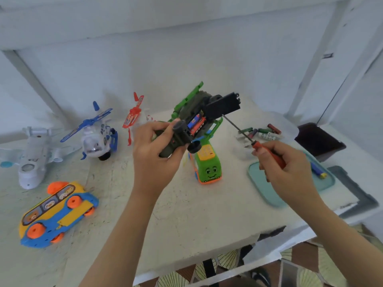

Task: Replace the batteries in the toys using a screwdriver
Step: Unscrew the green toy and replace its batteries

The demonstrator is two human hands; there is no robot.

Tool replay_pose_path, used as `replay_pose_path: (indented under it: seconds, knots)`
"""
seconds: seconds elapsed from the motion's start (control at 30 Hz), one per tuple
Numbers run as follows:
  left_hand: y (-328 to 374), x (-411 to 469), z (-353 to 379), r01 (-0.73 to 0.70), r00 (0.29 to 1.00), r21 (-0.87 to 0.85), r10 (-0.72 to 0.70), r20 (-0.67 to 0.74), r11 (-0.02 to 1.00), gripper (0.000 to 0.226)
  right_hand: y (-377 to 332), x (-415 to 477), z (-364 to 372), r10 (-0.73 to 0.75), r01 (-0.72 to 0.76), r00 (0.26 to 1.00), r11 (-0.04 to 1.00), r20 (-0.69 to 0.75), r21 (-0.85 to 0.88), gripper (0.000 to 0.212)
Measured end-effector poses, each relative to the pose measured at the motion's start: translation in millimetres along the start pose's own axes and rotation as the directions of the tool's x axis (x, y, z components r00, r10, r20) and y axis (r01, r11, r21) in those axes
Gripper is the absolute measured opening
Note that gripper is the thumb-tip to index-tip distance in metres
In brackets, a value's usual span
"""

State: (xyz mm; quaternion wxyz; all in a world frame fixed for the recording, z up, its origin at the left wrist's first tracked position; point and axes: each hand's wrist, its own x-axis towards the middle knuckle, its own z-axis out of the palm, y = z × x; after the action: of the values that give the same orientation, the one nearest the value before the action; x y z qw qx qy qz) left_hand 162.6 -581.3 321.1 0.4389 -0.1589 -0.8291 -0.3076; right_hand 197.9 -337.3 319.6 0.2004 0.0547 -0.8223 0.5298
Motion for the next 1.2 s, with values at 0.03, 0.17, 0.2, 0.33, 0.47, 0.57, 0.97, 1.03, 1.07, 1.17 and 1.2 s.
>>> replay_pose_path:
  seconds: [0.03,0.17,0.2,0.33,0.47,0.57,0.97,1.03,1.07,1.17,1.2]
  knots:
    - [3.8,4.6,10.5,-0.004,1.000,-0.015,0.004,0.006,1.000,0.038,5.5,5.5,-7.5,0.003,-0.003,1.000,1.000,-0.009,0.011,0.034]
    - [17.8,21.2,47.9,-0.009,0.999,-0.033,0.010,0.041,0.999,0.040,24.9,28.6,-33.5,-0.020,0.020,1.000,0.999,-0.010,0.025,0.022]
    - [21.9,24.0,56.4,-0.017,0.998,-0.024,0.018,0.053,1.000,0.040,28.6,33.8,-39.8,-0.019,0.020,1.000,0.999,-0.005,0.033,0.019]
    - [36.2,28.0,87.3,-0.022,0.998,-0.004,0.022,0.061,1.000,0.039,44.3,55.8,-64.6,-0.044,0.045,0.998,0.999,0.048,-0.005,0.020]
    - [46.0,28.1,113.2,-0.026,0.999,0.004,0.026,0.048,1.000,0.040,64.4,82.0,-83.6,-0.026,0.036,0.992,0.996,0.122,-0.080,0.018]
    - [51.8,28.4,129.8,-0.022,0.999,0.021,0.021,0.038,1.000,0.041,77.1,98.3,-94.3,-0.027,0.050,0.983,0.992,0.183,-0.120,0.018]
    - [59.5,16.3,168.1,-0.013,0.998,0.119,0.006,0.058,0.993,0.042,106.2,137.8,-109.0,-0.042,0.120,0.930,0.974,0.364,-0.194,0.020]
    - [58.7,14.2,170.0,-0.023,0.997,0.165,0.010,0.078,0.986,0.041,110.7,141.1,-106.3,-0.027,0.105,0.922,0.978,0.387,-0.181,0.021]
    - [58.3,13.7,170.9,-0.028,0.996,0.185,0.012,0.089,0.982,0.041,112.2,141.7,-104.5,-0.027,0.107,0.916,0.978,0.399,-0.178,0.021]
    - [59.5,13.0,174.8,-0.055,0.993,0.226,0.030,0.111,0.973,0.040,114.7,141.8,-99.7,-0.044,0.134,0.905,0.973,0.424,-0.185,0.025]
    - [60.2,12.5,175.9,-0.055,0.993,0.227,0.030,0.110,0.972,0.039,114.9,142.6,-99.2,-0.049,0.134,0.906,0.975,0.420,-0.176,0.026]
